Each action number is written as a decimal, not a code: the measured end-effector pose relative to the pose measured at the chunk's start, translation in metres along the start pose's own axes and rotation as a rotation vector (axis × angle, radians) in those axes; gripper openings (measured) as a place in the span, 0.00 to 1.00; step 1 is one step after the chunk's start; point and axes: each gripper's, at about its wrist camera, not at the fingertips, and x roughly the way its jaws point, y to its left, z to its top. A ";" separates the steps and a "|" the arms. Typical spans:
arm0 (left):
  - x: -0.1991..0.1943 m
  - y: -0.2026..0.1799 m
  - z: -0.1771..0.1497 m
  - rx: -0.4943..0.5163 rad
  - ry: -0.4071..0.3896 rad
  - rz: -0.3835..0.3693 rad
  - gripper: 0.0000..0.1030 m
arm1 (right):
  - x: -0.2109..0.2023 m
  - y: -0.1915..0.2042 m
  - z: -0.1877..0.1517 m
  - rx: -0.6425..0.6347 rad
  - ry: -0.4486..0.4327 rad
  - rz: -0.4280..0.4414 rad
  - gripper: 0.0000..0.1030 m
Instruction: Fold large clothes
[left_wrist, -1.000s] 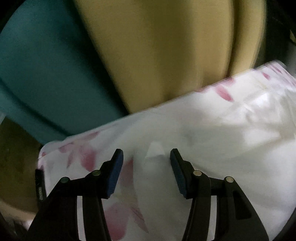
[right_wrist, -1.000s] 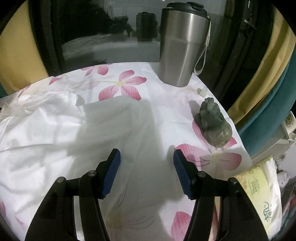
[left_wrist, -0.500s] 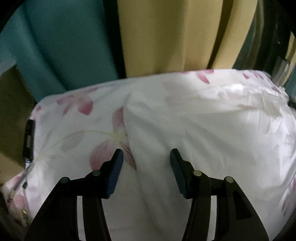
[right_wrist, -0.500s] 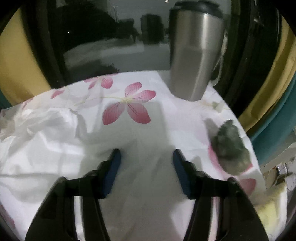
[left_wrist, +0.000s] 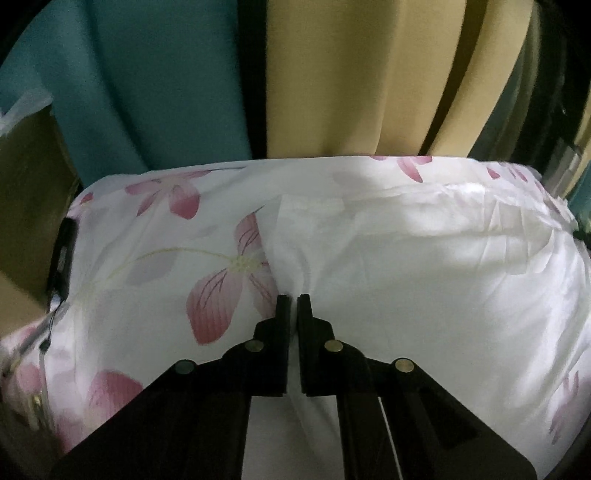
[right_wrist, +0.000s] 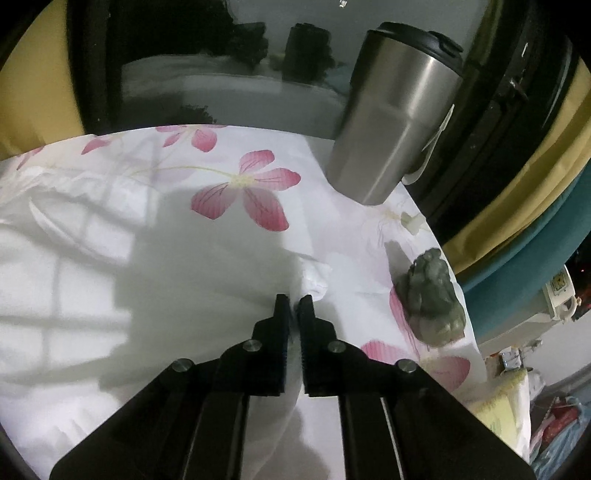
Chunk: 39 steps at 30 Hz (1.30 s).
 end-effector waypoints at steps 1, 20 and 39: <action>-0.005 0.001 -0.002 -0.013 -0.005 -0.005 0.05 | -0.005 -0.001 -0.001 0.007 -0.003 0.005 0.17; -0.042 -0.028 -0.067 0.008 0.002 -0.090 0.38 | -0.085 0.012 -0.114 0.285 -0.038 0.254 0.54; -0.102 -0.021 -0.091 -0.001 -0.074 -0.201 0.04 | -0.148 0.013 -0.148 0.287 -0.114 0.196 0.07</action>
